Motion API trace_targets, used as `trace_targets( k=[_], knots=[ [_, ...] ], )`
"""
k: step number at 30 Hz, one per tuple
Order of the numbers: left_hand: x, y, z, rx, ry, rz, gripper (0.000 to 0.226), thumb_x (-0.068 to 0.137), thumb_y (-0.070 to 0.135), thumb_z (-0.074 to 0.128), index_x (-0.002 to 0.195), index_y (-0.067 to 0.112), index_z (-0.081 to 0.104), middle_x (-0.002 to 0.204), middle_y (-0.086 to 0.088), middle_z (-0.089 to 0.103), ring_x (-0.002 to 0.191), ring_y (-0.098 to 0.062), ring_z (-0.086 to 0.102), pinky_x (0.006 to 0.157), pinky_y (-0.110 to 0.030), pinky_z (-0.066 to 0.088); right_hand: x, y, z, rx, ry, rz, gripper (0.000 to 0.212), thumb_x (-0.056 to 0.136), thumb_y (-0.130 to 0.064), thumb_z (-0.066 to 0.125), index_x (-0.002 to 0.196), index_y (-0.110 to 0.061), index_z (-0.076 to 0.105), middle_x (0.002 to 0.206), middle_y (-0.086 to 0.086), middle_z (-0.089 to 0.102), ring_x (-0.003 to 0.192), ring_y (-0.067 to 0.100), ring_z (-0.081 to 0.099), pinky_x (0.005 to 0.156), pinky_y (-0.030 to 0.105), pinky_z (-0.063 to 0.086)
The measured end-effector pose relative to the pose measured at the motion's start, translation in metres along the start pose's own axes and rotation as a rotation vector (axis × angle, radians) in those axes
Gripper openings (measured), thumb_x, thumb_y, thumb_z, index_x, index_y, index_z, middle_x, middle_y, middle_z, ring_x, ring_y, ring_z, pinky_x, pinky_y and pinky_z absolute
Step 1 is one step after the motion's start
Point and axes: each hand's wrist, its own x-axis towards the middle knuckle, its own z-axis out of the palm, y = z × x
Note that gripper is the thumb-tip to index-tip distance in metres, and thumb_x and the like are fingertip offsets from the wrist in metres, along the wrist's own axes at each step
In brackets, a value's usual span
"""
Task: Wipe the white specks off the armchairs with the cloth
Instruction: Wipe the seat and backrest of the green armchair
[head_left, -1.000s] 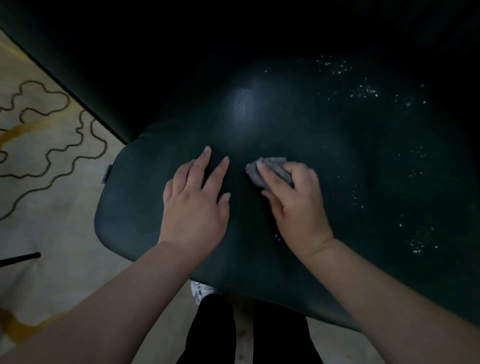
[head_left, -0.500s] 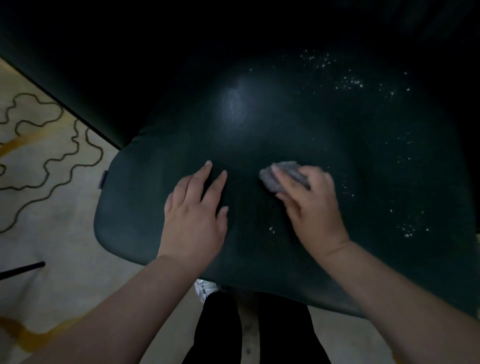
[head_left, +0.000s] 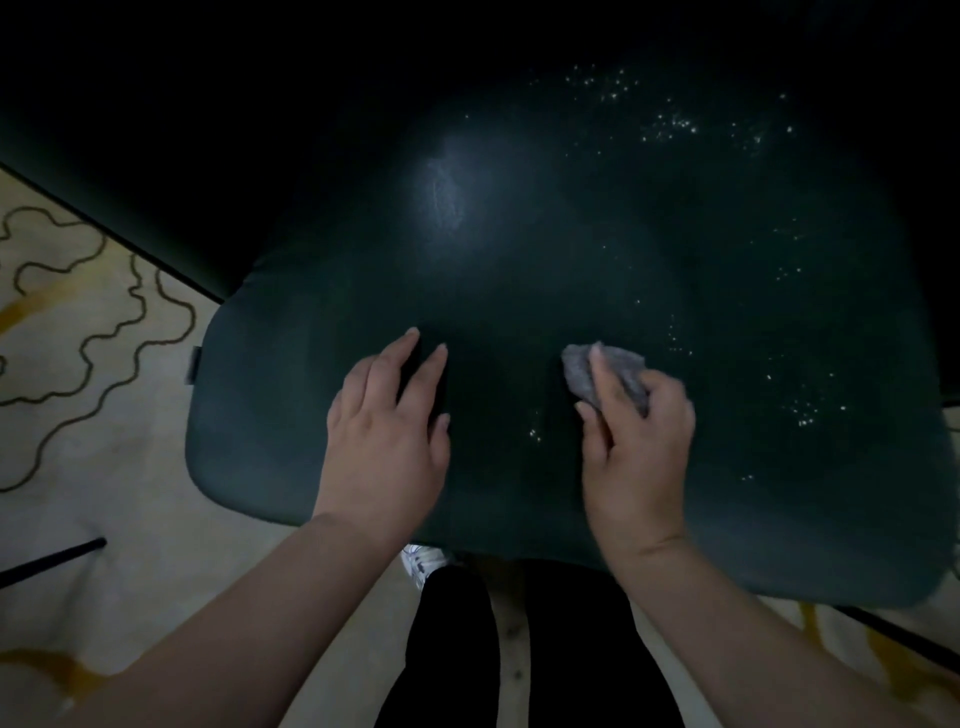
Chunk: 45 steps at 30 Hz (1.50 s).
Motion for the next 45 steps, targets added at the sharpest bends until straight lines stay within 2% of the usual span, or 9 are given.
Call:
trace_targets(
  k=[3,8,15,21,25,33,38,42,45],
  knots=[
    [0.001,0.001,-0.001,0.007,-0.007,0.009,0.058,0.081,0.016,0.07,0.136,0.012,0.052,0.143,-0.012,0.043,0.124,-0.031,0.038,0.104,-0.047,0.037,-0.021,-0.035,0.021,0.065,-0.041,-0.021,0.063,0.077,0.004,0.072,0.136,-0.011,0.053,0.116,0.015,0.046,0.101,0.028,0.044,0.096,0.012,0.029],
    [0.004,0.0,-0.003,-0.005,-0.017,0.013,0.057,0.082,0.014,0.069,0.136,0.013,0.052,0.142,-0.011,0.043,0.124,-0.029,0.037,0.104,-0.046,0.036,-0.001,-0.043,0.035,0.09,-0.034,-0.026,0.059,0.083,-0.003,0.067,0.139,-0.013,0.05,0.118,0.012,0.043,0.106,0.026,0.045,0.091,0.032,0.045],
    [0.005,-0.003,-0.003,-0.003,0.007,0.035,0.052,0.085,0.018,0.058,0.136,0.014,0.052,0.142,-0.01,0.044,0.122,-0.029,0.038,0.104,-0.044,0.036,-0.024,-0.038,0.02,0.046,-0.003,0.021,0.067,0.077,0.005,0.073,0.138,-0.005,0.049,0.115,0.022,0.049,0.103,0.028,0.045,0.098,0.007,0.025],
    [0.01,0.002,-0.002,0.003,-0.01,0.041,0.054,0.084,0.018,0.062,0.136,0.012,0.051,0.143,-0.012,0.043,0.123,-0.032,0.039,0.105,-0.046,0.034,0.016,-0.04,0.035,0.066,-0.017,-0.021,0.053,0.088,-0.014,0.055,0.14,-0.013,0.049,0.117,0.017,0.049,0.103,0.031,0.049,0.087,0.039,0.047],
    [0.016,0.014,0.001,-0.015,-0.011,0.04,0.055,0.083,0.016,0.067,0.136,0.012,0.052,0.143,-0.011,0.043,0.122,-0.034,0.04,0.104,-0.049,0.036,-0.001,-0.002,0.006,-0.053,0.071,0.034,0.052,0.087,-0.008,0.062,0.138,-0.009,0.05,0.113,0.022,0.05,0.099,0.028,0.044,0.093,0.016,0.033],
    [0.021,0.049,0.013,-0.013,-0.075,0.123,0.058,0.08,0.017,0.07,0.135,0.011,0.053,0.143,-0.009,0.044,0.122,-0.028,0.033,0.097,-0.051,0.038,-0.019,0.023,-0.003,-0.078,-0.18,-0.081,0.036,0.097,-0.028,0.049,0.133,-0.03,0.054,0.126,0.008,0.053,0.116,0.002,0.036,0.096,0.005,0.018],
    [0.025,0.056,0.016,0.019,-0.082,0.135,0.057,0.082,0.018,0.069,0.136,0.01,0.052,0.143,-0.008,0.045,0.121,-0.028,0.032,0.095,-0.053,0.038,-0.018,0.053,-0.029,-0.149,0.085,0.06,0.049,0.09,-0.013,0.058,0.139,-0.013,0.05,0.115,0.013,0.044,0.096,0.027,0.044,0.089,0.025,0.031],
    [0.031,0.068,0.018,0.036,-0.102,0.143,0.059,0.082,0.022,0.069,0.137,0.012,0.051,0.145,-0.006,0.043,0.124,-0.029,0.032,0.098,-0.053,0.035,-0.026,0.044,-0.023,-0.098,0.059,0.058,0.061,0.081,-0.002,0.072,0.138,-0.012,0.052,0.117,0.01,0.04,0.097,0.027,0.043,0.091,0.022,0.031],
    [0.036,0.077,0.022,0.053,-0.126,0.159,0.061,0.083,0.03,0.066,0.139,0.014,0.048,0.149,-0.005,0.038,0.126,-0.028,0.03,0.1,-0.052,0.032,-0.023,0.066,-0.037,-0.107,0.078,0.111,0.05,0.09,-0.017,0.061,0.138,-0.012,0.051,0.114,0.016,0.045,0.097,0.029,0.044,0.089,0.026,0.033]
  ],
)
